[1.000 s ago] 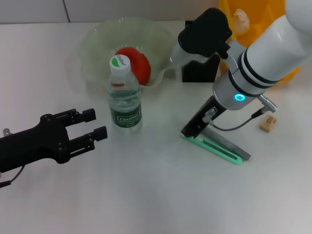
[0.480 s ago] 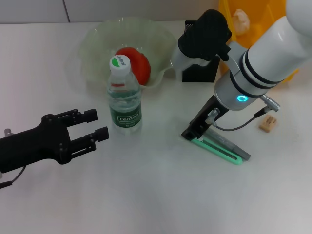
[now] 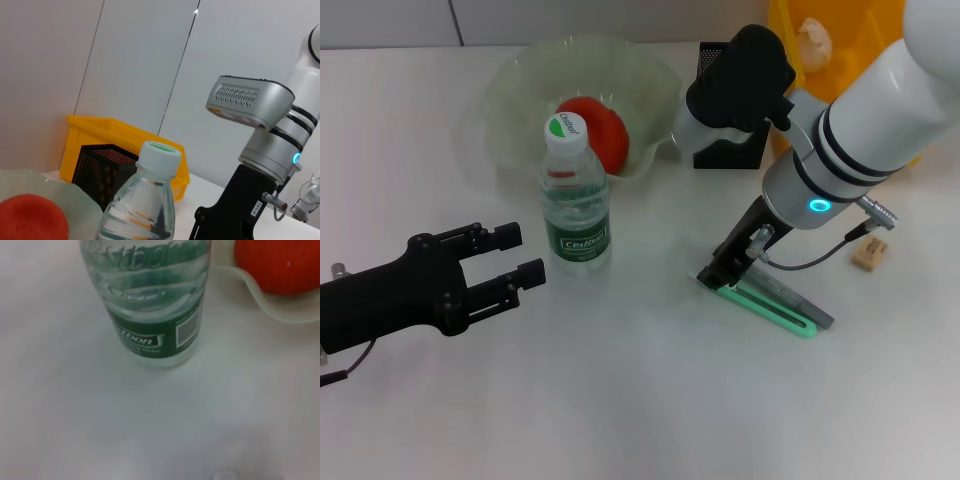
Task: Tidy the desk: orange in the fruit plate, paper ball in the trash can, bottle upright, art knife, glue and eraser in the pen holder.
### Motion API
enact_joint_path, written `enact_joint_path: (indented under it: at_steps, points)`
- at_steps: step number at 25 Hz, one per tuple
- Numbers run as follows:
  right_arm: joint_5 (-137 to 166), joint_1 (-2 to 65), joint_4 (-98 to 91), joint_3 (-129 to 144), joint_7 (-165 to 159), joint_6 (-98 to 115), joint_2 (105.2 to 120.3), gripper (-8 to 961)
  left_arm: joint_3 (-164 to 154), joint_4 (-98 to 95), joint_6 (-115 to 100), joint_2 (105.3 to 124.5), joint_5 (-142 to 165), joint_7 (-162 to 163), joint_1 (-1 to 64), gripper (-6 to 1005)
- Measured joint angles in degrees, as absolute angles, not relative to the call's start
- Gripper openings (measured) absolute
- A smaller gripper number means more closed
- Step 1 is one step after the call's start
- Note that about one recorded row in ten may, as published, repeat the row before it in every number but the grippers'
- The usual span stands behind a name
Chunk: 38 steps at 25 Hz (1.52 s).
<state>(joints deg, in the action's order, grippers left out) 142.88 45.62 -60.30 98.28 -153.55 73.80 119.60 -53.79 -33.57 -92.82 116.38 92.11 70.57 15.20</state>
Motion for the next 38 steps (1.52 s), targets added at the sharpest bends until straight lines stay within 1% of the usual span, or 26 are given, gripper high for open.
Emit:
enact_joint_path:
  at_steps: [4, 16, 28, 38]
  points:
    - [142.8, 45.6, -60.1, 98.9, -153.4, 73.8, 119.62, 335, -53.8, -33.6, -92.8, 116.38, 92.1, 70.6, 15.2, 604]
    - [142.9, 45.4, -59.5, 100.5, -153.4, 73.0, 119.62, 288, -53.8, -33.6, -92.7, 116.52, 92.1, 70.6, 15.3, 604]
    - [142.9, 45.1, -59.5, 100.5, -153.4, 72.8, 119.67, 165, -53.9, -33.6, -92.9, 116.77, 92.1, 70.6, 15.3, 604]
    - [142.7, 41.0, -66.6, 99.5, -153.0, 73.8, 119.39, 165, -53.8, -33.6, -93.5, 116.81, 91.9, 70.6, 15.0, 604]
